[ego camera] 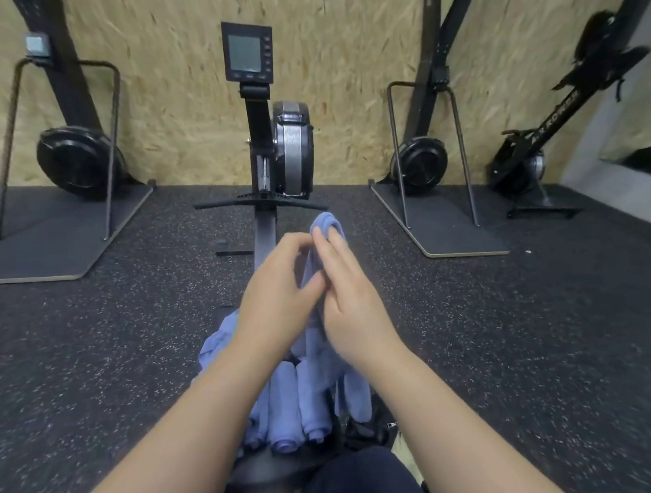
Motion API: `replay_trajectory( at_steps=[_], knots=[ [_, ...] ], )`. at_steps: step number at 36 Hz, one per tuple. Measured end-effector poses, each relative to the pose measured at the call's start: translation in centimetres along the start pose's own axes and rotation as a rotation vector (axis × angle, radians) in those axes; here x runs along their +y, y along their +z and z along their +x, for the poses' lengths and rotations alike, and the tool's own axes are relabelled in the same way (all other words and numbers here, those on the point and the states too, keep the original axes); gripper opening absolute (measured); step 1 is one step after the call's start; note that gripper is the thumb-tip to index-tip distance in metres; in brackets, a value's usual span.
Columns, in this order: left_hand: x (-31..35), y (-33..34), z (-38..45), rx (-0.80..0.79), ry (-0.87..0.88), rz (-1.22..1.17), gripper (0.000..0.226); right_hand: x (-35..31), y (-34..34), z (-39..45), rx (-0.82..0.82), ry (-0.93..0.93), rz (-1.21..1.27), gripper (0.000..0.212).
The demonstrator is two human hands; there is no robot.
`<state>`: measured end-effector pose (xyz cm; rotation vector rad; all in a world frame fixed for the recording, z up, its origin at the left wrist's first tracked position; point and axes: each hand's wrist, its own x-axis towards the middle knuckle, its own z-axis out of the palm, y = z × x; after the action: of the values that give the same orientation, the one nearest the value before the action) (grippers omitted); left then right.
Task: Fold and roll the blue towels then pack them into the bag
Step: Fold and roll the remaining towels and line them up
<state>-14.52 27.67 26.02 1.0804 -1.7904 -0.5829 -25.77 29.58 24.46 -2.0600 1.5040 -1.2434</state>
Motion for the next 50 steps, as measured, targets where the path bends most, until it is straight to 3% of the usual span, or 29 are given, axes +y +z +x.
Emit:
replay_trajectory(
  at_steps=[5,9,14,18,21,26,31,38,42,50],
  knots=[
    [2.3,-1.9,-2.4,0.086,0.001,-0.010,0.021,-2.8,-0.2,-2.7,0.074,-0.123,0.057,0.065],
    [3.0,-3.5,-4.4,0.148,0.026,-0.049,0.013,-4.5,-0.4,-4.9,0.230,-0.220,0.049,0.056],
    [4.6,-5.8,-7.1,0.083,0.077,-0.064,0.018,-6.2,-0.6,-7.1,0.375,-0.121,0.145,0.040],
    [5.4,-7.2,-8.9,0.077,0.073,-0.059,0.020,-6.6,-0.2,-8.6,0.409,-0.031,0.080,0.015],
    [5.6,-8.3,-10.1,0.106,0.037,-0.046,0.020,-7.0,0.0,-9.7,0.374,0.041,0.028,0.007],
    [5.4,-10.7,-12.2,0.147,0.023,0.120,0.022,-7.9,-0.6,-10.6,0.318,0.091,-0.055,0.013],
    [5.7,-12.6,-13.5,0.163,0.015,0.092,0.022,-7.2,-0.3,-10.9,0.259,0.157,-0.122,0.011],
    [4.4,-13.7,-14.3,0.159,0.026,0.194,0.018,-6.4,0.2,-11.7,0.240,0.305,0.036,0.012],
    [3.1,-13.2,-14.7,0.137,-0.034,0.235,0.014,-8.1,0.7,-11.8,0.249,0.253,0.138,0.013],
    [3.3,-10.9,-15.9,-0.024,-0.010,0.161,0.045,-10.7,1.0,-12.0,0.181,0.107,0.247,0.021]
  ],
)
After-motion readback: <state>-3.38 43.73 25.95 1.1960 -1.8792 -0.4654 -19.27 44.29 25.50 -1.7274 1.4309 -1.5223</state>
